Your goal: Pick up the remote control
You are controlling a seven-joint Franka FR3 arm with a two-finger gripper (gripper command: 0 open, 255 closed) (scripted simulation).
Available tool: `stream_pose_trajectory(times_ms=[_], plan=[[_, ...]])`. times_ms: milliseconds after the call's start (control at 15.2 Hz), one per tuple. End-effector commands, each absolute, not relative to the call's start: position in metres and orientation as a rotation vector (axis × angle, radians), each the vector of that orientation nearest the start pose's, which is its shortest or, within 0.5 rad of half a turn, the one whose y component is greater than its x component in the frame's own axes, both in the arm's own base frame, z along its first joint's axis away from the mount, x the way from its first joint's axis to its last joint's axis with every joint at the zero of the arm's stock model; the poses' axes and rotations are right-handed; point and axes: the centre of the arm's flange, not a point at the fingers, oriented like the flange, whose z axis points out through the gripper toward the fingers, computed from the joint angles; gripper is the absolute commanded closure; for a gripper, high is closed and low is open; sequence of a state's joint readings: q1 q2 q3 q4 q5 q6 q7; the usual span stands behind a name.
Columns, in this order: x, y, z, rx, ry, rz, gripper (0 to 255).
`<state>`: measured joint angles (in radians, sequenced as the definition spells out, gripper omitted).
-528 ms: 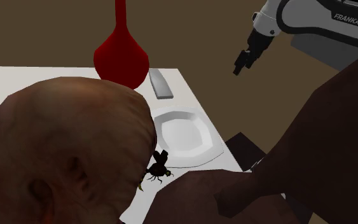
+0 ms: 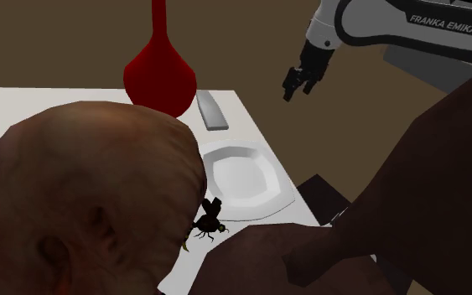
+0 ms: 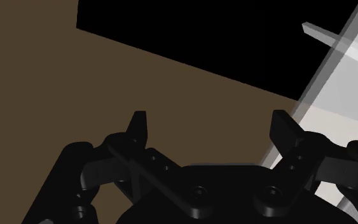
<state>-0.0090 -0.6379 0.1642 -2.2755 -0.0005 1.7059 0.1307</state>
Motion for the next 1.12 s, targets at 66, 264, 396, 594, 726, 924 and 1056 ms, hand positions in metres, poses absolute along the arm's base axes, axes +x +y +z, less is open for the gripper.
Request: stream_pose_trajectory(times_ms=[66, 264, 396, 594, 726, 924, 1056], plan=[[0.381, 0.105, 0.581, -3.215, 0.085, -0.098, 0], [0.404, 0.136, 0.573, -3.201, 0.159, -0.078, 0], [0.419, 0.156, 0.568, -3.19, 0.208, -0.064, 0], [0.444, 0.186, 0.561, -3.172, 0.281, -0.045, 0], [0.461, 0.205, 0.556, -3.16, 0.329, -0.031, 0], [0.488, 0.232, 0.549, -3.139, 0.401, -0.012, 0], [0.507, 0.25, 0.544, -3.124, 0.448, 0.001, 0]])
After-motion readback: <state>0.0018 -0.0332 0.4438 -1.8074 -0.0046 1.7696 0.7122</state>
